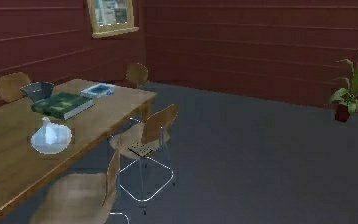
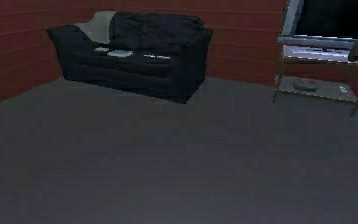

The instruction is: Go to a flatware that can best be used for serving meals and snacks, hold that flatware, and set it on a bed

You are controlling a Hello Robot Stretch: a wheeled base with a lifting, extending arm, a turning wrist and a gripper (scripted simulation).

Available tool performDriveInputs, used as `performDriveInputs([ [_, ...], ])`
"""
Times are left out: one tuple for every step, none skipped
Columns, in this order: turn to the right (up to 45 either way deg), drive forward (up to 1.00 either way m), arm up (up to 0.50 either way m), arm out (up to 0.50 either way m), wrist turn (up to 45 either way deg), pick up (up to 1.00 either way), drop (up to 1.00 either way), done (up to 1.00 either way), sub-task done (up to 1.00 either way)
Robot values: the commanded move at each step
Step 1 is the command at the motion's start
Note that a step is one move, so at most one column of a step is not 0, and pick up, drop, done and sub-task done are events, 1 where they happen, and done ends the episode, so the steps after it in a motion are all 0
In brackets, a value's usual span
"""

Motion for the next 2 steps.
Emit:
performDriveInputs([
  [0.0,0.65,0.00,0.00,0.0,0.00,0.00,0.00,0.00],
  [-45.0,0.00,0.00,0.00,0.0,0.00,0.00,0.00,0.00],
])
